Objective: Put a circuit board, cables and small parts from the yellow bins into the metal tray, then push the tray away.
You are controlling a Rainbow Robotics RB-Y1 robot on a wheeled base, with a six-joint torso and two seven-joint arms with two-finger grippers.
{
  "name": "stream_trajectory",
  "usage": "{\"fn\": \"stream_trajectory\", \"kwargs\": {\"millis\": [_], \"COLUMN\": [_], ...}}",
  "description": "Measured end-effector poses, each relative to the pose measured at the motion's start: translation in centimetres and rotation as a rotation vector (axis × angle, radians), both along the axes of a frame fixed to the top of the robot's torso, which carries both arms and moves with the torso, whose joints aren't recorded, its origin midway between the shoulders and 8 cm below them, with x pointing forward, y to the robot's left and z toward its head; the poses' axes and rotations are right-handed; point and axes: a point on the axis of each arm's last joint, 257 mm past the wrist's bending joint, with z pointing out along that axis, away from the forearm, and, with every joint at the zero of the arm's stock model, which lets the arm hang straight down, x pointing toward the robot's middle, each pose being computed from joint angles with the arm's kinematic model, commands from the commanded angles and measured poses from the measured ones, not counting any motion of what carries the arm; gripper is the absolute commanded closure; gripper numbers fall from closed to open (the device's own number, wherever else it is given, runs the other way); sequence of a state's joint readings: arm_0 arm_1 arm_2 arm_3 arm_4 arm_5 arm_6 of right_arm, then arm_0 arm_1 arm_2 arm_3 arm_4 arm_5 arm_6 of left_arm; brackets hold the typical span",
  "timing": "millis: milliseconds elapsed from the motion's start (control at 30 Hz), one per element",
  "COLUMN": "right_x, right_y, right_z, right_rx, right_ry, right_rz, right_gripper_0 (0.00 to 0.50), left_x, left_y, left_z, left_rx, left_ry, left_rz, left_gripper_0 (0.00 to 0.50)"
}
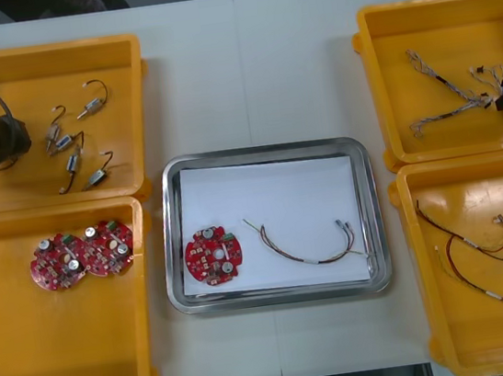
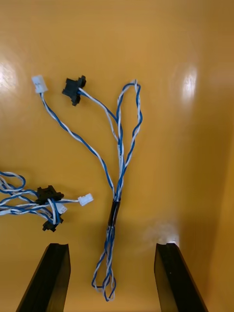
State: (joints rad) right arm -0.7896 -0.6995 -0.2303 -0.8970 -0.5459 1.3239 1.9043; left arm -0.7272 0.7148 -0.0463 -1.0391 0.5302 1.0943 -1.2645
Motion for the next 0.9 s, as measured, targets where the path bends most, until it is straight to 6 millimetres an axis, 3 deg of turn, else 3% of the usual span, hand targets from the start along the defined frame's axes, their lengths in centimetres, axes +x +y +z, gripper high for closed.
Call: {"fn": "stream_trajectory", "kwargs": {"millis": [167,367,600,900], "right_x": [-0.1,-0.2,0.0,0.8], "right_y": [0.0,0.0,-0.2,0.1], "right_z": [-1.0,-1.2,-2.5,-2.1], "right_rx": [0.024,0.024,0.032,0.022], "right_ry": [0.006,0.009,0.005,-0.021], "right_rz": [-0.013,-0.014,-0.032,-0.025], "right_gripper_0": [0.000,0.000,0.000,0.000], "left_x": [-1.9,-3.0,-4.9,-7.4], "left_y": [0.4,-1.0,-3.3,-8.2], "left_z": [1.5,4.7,7.0,9.8], "left_rx": [0.005,0.000,0.032,0.081], "left_ry": [0.063,0.076,0.117,0.144], "left_rz": [0.023,0.003,-0.048,-0.159], "left_gripper_0": [0.500,0.497,0.497,0.495]}}
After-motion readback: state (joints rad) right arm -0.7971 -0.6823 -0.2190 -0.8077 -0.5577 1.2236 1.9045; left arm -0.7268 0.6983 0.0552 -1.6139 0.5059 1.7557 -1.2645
